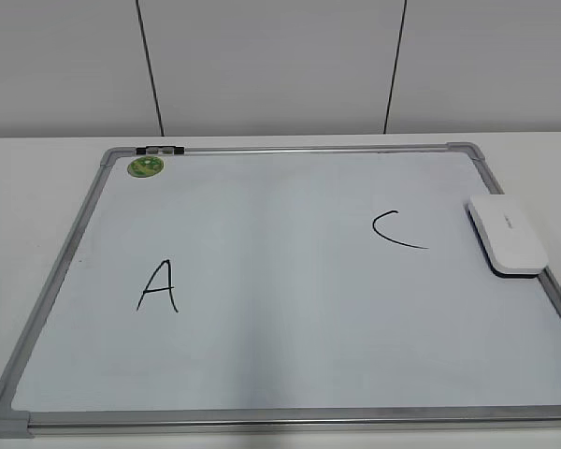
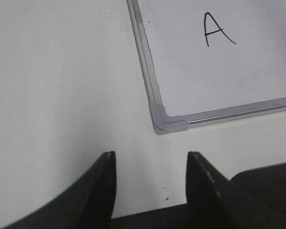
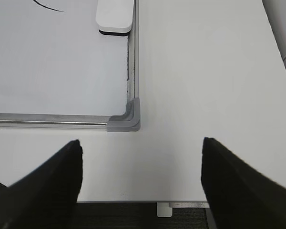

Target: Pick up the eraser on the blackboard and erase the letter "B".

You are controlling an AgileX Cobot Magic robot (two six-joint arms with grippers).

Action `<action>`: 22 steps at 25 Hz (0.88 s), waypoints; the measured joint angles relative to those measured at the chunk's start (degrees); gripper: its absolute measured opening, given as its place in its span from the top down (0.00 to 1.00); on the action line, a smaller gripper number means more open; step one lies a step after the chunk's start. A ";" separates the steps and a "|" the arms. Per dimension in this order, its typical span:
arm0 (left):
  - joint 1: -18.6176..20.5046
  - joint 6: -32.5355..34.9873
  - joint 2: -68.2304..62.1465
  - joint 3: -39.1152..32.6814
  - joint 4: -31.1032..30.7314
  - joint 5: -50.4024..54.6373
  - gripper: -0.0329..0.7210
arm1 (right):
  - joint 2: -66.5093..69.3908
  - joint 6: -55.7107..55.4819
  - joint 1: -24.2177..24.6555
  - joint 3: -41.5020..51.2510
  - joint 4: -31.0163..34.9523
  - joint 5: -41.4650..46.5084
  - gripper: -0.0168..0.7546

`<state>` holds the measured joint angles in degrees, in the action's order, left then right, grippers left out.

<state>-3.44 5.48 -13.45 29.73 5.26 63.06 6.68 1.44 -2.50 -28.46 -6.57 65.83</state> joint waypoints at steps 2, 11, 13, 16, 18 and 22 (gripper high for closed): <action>0.00 0.00 0.00 0.00 0.00 0.00 0.47 | 0.00 0.00 0.00 0.00 0.00 0.00 0.24; 0.00 0.00 1.28 0.00 0.00 0.00 0.47 | -2.20 -0.10 0.00 0.00 0.00 -0.09 0.24; 0.42 0.00 3.16 0.00 0.00 0.00 0.47 | -3.62 -0.10 0.25 0.00 0.00 -0.09 0.23; 1.33 0.00 6.89 0.00 0.00 0.00 0.47 | -5.88 -0.10 1.52 0.00 0.00 -0.09 0.24; 1.46 0.00 9.47 0.00 0.00 0.00 0.47 | -7.21 -0.10 2.17 0.00 -0.03 -0.09 0.23; 1.46 0.00 12.57 0.00 0.00 -0.01 0.48 | -7.66 -0.10 2.29 0.00 -0.25 -0.09 0.23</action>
<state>-1.98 5.48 -0.87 29.73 5.26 63.05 -0.98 1.33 -0.21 -28.46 -6.82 65.74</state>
